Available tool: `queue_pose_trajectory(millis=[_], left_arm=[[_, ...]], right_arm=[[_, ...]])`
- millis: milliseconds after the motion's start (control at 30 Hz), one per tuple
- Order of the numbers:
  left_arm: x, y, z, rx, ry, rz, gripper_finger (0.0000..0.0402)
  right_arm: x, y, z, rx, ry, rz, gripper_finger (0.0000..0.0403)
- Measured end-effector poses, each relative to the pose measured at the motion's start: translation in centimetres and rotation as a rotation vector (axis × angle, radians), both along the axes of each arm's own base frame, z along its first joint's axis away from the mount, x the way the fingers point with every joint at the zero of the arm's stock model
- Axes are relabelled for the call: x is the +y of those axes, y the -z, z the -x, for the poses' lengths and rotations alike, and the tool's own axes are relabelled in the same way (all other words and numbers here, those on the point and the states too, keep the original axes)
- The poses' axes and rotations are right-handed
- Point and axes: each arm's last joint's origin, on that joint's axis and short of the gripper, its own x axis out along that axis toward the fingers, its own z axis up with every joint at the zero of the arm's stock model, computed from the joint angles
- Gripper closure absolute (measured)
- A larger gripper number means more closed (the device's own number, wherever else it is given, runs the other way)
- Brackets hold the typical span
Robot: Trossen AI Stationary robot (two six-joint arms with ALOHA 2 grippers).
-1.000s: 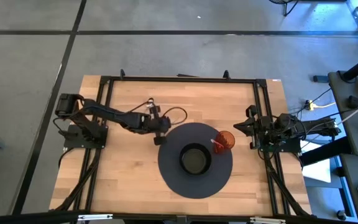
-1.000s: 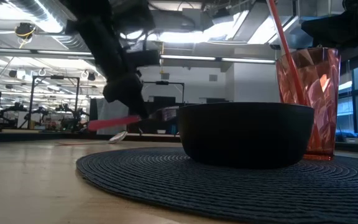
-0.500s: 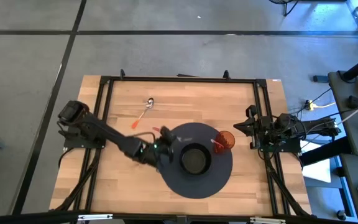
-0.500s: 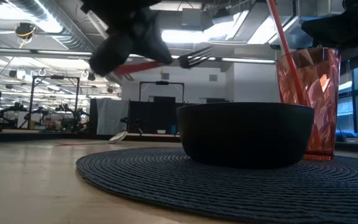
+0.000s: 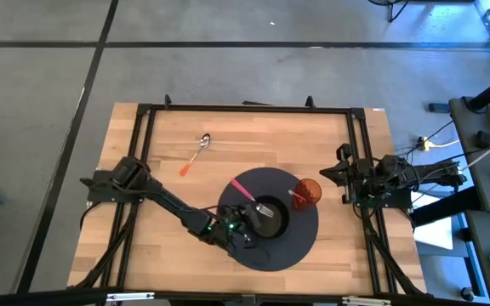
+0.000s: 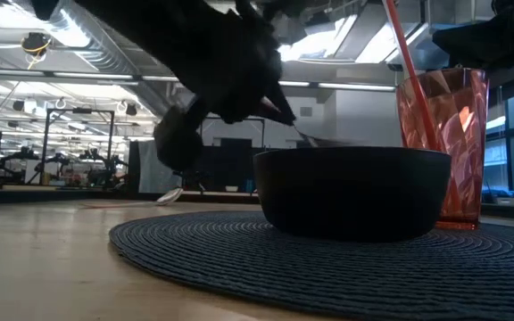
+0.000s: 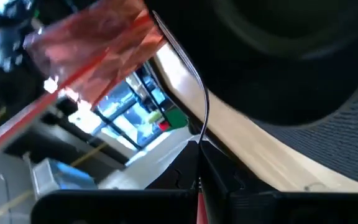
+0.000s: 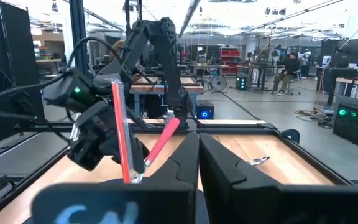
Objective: Pick & Place Utensil
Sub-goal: Put the pink fork into the black bowl on the blue mat
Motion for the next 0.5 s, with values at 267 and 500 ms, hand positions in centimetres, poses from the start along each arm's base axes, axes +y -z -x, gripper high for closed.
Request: queue_pose_trajectory(millis=[267, 500], left_arm=[[-0.4, -0.5, -1.1, 0.068, 0.047, -0.052, 0.04], [0.3, -0.5, -1.4, 0.105, 0.048, -0.092, 0.04]], right_arm=[[0.0, 0.0, 0.0, 0.005, 0.001, 0.001, 0.0389], [0.0, 0.0, 0.0, 0.005, 0.001, 0.001, 0.0389]])
